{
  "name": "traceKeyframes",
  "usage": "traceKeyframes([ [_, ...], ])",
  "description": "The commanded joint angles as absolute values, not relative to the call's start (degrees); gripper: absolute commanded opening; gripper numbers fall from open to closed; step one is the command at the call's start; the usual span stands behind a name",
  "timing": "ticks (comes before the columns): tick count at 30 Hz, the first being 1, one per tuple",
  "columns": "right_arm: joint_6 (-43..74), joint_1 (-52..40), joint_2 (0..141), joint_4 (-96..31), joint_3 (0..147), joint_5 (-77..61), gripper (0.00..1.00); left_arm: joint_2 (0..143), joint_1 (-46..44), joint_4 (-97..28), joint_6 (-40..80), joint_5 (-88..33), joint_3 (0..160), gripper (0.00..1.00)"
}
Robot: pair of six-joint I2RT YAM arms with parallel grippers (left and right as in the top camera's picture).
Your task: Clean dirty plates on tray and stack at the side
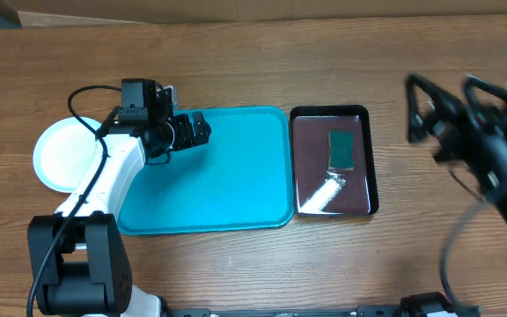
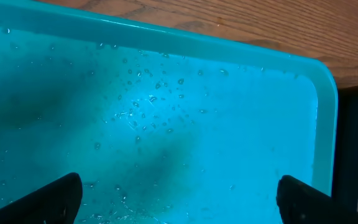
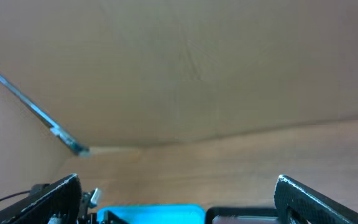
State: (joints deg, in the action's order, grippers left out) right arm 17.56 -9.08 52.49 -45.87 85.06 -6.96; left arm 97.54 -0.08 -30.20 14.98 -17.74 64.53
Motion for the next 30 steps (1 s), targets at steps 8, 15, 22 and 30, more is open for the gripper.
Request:
traceKeyframes([
  [8,1.3,-9.3,35.2,-42.1,77.2,-4.5,1.00,97.7,-0.3,-30.2,14.1,-17.4,65.5,1.00],
  [15,1.0,-9.3,20.2,-27.3,60.2,-4.1,1.00,97.7,-0.3,-30.2,14.1,-17.4,65.5,0.99],
  [22,1.0,-9.3,8.5,-8.1,39.8,-4.1,1.00,97.7,-0.3,-30.2,14.1,-17.4,65.5,1.00],
  [30,1.5,-7.8,1.7,8.5,20.7,-4.1,1.00,97.7,-0.3,-30.2,14.1,-17.4,65.5,1.00],
])
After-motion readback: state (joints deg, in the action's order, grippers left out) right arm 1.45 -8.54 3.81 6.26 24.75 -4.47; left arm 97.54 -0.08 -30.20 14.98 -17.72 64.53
